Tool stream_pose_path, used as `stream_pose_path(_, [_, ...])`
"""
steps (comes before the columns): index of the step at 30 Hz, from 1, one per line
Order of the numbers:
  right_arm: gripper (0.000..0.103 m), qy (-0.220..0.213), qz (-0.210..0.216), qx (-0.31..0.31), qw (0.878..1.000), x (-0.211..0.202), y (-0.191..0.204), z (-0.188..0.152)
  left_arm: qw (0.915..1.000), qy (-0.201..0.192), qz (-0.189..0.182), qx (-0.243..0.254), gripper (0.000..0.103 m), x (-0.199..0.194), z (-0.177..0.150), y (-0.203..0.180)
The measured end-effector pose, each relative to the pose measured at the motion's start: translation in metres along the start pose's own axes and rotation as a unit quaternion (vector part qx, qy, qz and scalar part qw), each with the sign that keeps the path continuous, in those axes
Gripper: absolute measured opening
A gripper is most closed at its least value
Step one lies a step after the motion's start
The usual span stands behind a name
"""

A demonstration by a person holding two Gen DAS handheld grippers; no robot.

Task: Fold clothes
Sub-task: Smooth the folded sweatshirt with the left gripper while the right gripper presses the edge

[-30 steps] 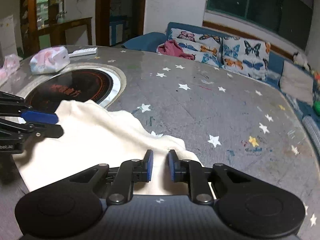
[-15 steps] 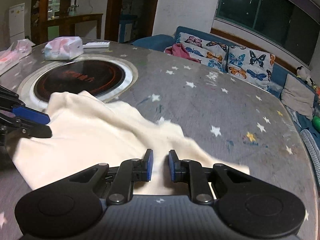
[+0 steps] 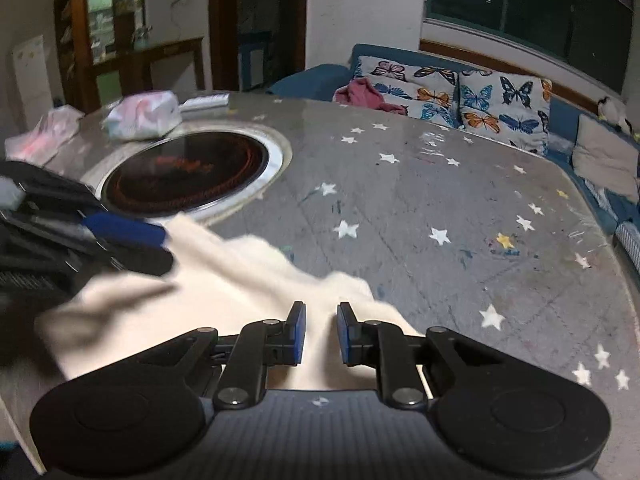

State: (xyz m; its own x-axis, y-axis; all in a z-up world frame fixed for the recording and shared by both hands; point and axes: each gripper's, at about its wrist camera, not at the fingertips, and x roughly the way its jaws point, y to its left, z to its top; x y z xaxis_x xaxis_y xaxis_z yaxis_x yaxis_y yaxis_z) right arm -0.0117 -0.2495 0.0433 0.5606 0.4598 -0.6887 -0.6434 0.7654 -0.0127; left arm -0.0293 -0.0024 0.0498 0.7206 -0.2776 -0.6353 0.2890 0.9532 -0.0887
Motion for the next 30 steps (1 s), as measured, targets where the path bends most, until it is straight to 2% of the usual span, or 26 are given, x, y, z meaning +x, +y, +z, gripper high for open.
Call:
stream_pose_path(5, [0.016,0.002,-0.002,0.01,1.0,0.012,-0.004,0.002,0.9998,0.014,0.016,0.005,0.024,0.029,0.003,0.0])
stream_pose_path(11, [0.016,-0.002,0.008,0.021,1.0,-0.026,-0.017,-0.007,0.9997,0.014,0.019,0.0,0.025,0.029,0.001,0.0])
stream_pose_path(17, [0.016,0.007,0.022,-0.005,1.0,-0.072,-0.005,-0.037,0.9996,0.013,0.025,0.002,0.025,0.028,0.002,-0.003])
stream_pose_path(20, [0.016,0.025,0.012,-0.011,1.0,-0.072,-0.001,-0.056,0.9995,0.013,0.029,0.002,0.025,0.028,0.002,-0.004])
stream_pose_path(22, [0.016,0.019,0.015,0.011,1.0,-0.072,-0.006,-0.064,0.9994,0.013,0.031,0.002,0.025,0.026,0.003,-0.005])
stream_pose_path(26, [0.016,0.004,0.012,0.01,1.0,-0.079,-0.011,-0.051,0.9996,0.002,0.029,0.008,0.025,0.017,0.006,-0.01])
stream_pose_path(30, [0.016,-0.005,0.001,0.013,1.0,-0.065,-0.019,-0.037,0.9995,0.0,0.026,0.016,0.025,0.019,0.011,-0.015])
